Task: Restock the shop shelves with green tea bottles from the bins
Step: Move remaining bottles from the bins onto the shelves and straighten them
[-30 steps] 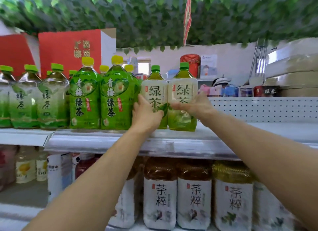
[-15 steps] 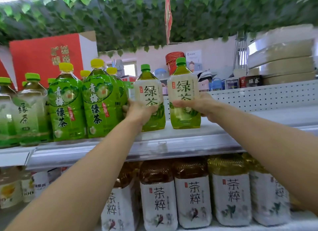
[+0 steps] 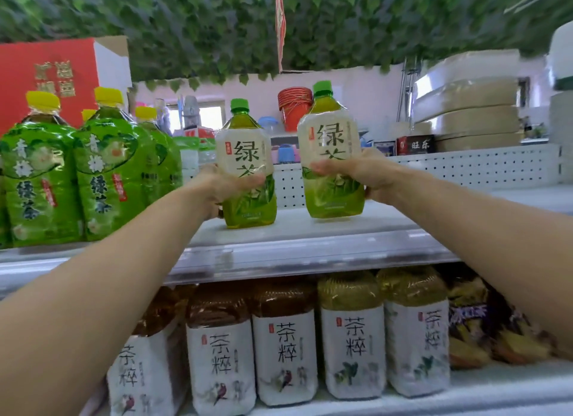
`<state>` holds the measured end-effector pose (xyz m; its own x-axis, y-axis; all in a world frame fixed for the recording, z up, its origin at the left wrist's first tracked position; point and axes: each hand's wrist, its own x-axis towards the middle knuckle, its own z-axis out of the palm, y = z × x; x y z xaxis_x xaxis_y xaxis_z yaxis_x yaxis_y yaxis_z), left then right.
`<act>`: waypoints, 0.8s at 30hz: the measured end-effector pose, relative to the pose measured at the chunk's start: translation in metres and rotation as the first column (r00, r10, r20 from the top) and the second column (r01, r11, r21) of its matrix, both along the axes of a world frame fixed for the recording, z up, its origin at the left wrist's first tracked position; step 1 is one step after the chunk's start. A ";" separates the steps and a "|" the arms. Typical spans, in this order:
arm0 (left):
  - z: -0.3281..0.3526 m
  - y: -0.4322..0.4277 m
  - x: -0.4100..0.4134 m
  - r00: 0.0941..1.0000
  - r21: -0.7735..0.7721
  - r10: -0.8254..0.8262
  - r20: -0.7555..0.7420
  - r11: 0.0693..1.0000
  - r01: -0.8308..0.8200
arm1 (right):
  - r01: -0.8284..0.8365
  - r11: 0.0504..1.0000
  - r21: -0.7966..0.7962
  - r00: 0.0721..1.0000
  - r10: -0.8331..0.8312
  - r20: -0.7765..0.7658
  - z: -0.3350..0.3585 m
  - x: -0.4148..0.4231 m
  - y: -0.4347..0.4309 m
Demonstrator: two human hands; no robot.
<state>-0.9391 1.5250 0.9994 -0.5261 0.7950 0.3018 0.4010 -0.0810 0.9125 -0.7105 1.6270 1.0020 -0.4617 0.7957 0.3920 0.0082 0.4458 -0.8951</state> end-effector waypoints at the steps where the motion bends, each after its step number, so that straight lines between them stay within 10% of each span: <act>1: -0.001 0.006 0.011 1.000 0.012 -0.008 0.001 1.000 0.008 | 0.007 1.000 0.013 1.000 -0.007 -0.006 0.002 0.015 0.005; 24: 0.002 0.160 0.272 0.976 0.052 -0.217 0.019 0.975 0.216 | -0.037 0.999 -0.004 0.999 0.037 -0.023 -0.002 0.232 0.158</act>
